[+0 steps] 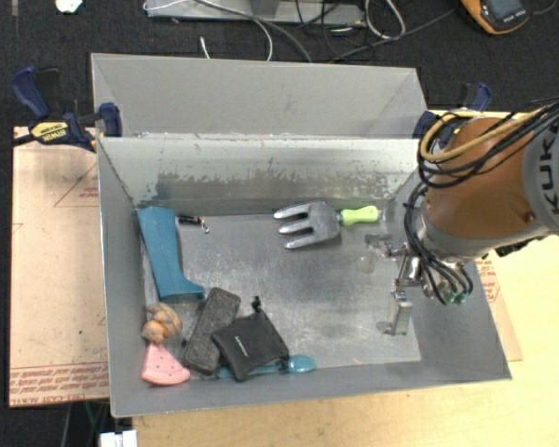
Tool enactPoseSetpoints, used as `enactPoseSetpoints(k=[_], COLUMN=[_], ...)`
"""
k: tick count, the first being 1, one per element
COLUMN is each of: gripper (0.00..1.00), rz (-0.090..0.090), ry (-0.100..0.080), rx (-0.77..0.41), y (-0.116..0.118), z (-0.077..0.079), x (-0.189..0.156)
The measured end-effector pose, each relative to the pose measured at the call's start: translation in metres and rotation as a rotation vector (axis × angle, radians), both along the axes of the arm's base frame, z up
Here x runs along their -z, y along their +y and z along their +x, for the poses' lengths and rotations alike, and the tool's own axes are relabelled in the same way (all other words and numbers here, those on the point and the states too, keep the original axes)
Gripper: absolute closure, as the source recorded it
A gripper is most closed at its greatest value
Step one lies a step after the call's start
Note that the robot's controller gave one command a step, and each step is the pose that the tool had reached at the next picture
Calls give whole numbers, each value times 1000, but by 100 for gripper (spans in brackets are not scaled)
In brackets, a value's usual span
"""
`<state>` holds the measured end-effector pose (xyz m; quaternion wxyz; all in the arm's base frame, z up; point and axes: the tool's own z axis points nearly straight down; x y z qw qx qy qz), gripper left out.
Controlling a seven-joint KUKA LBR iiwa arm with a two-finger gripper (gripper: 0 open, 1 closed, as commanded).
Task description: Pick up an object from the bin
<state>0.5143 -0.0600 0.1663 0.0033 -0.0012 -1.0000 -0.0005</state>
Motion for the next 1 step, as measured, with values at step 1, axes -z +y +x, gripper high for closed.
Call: enactPoseSetpoints(k=[1], gripper=[0], rz=[-1], ry=[-7], rx=[-2], y=[0], z=[2], x=[-3])
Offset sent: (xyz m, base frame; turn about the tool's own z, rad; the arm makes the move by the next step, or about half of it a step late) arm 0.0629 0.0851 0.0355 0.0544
